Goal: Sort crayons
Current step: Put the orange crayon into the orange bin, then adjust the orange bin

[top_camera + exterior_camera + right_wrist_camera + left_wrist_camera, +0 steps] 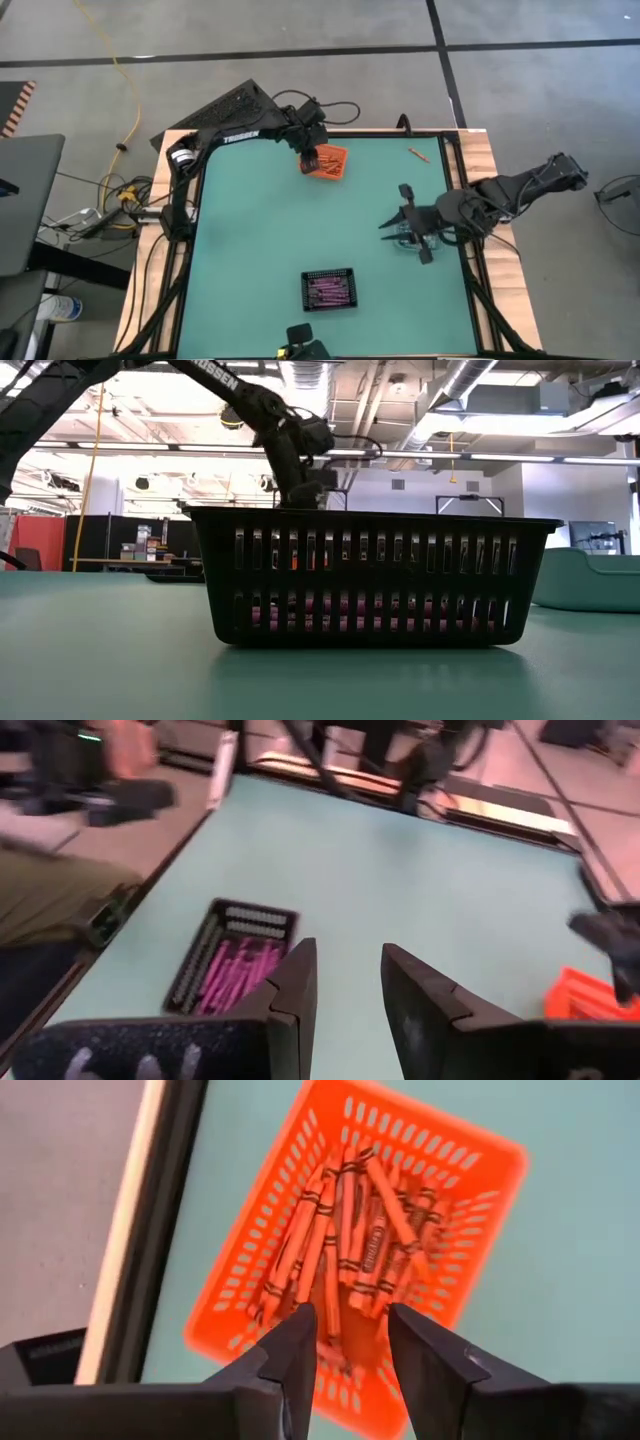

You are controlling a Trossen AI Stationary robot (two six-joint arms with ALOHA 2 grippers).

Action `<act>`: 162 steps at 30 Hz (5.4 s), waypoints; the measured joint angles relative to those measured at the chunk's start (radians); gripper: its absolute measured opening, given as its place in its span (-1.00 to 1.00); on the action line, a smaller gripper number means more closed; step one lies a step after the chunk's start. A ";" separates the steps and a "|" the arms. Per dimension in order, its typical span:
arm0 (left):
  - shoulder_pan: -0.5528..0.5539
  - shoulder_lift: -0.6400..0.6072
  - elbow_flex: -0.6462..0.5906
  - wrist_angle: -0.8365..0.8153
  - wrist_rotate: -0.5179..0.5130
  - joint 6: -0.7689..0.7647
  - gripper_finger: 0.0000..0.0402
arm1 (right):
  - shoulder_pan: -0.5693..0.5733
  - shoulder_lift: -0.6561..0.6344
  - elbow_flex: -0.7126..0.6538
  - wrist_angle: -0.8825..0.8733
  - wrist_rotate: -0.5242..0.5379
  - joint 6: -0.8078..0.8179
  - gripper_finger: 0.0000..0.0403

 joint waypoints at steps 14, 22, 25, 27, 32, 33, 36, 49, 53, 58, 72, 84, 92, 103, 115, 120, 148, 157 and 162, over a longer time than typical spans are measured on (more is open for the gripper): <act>-0.021 -0.534 -0.286 0.103 0.062 -0.080 -0.60 | -0.570 0.107 0.000 -0.045 -0.195 0.049 -0.42; -0.084 -1.017 -0.870 0.579 0.112 -0.197 -0.70 | -0.950 0.297 -0.001 -0.243 -0.241 0.002 -0.42; -0.106 -1.168 -1.066 0.724 0.138 -0.264 -0.71 | -1.087 0.361 -0.001 -0.271 -0.246 -0.018 -0.42; -0.116 -1.267 -1.183 0.799 0.146 -0.302 -0.72 | -1.162 0.401 -0.001 -0.269 -0.246 -0.025 -0.42; -0.126 -1.499 -1.409 0.920 0.147 -0.397 -0.72 | -1.273 0.479 -0.001 -0.281 -0.246 -0.090 -0.42; -0.126 -1.541 -1.438 0.930 0.145 -0.414 -0.72 | -1.284 0.491 -0.001 -0.285 -0.245 -0.102 -0.42; -0.126 -1.664 -1.506 0.941 0.139 -0.458 -0.72 | -1.308 0.518 0.004 -0.298 -0.244 -0.133 -0.42; -0.126 -1.983 -1.560 0.808 0.039 -0.531 -0.72 | -1.456 0.655 0.098 -0.340 -0.224 -0.223 -0.42; -0.126 -2.012 -1.560 0.769 0.029 -0.531 -0.72 | -1.490 0.725 0.110 -0.329 -0.164 -0.239 -0.42; -0.127 -2.004 -1.571 0.765 0.018 -0.519 -0.72 | -1.500 0.784 0.113 -0.334 -0.157 -0.291 -0.42; -0.128 -2.006 -1.686 0.997 -0.194 -0.454 -0.72 | -1.486 0.876 0.118 -0.330 -0.157 -0.303 -0.42; -0.128 -2.006 -1.687 0.766 -0.193 -0.516 -0.72 | -1.462 0.879 0.115 -0.339 -0.163 -0.305 -0.72; -0.128 -2.006 -1.687 0.758 -0.189 -0.517 -0.72 | -1.460 0.879 0.115 -0.338 -0.190 -0.303 -0.97; -0.128 -2.006 -1.687 0.758 -0.189 -0.518 -0.72 | -1.438 0.758 0.105 -0.357 -0.217 -0.277 -0.98; -0.128 -2.006 -1.687 0.758 -0.189 -0.518 -0.72 | -1.071 0.536 0.111 -0.228 -0.220 -0.144 -0.98; -0.128 -2.006 -1.688 0.758 -0.189 -0.518 -0.72 | -0.878 0.627 0.195 -0.100 -0.218 -0.122 -0.98; -0.128 -2.006 -1.688 0.758 -0.189 -0.518 -0.72 | -0.807 1.269 1.023 -0.451 -0.210 -0.127 -0.62; -0.128 -2.006 -1.688 0.758 -0.189 -0.518 -0.72 | -0.796 1.210 1.023 -0.587 -0.236 -0.153 -0.53; -0.128 -2.006 -1.688 0.758 -0.189 -0.518 -0.72 | -0.763 1.120 1.023 -0.673 -0.286 -0.179 -0.54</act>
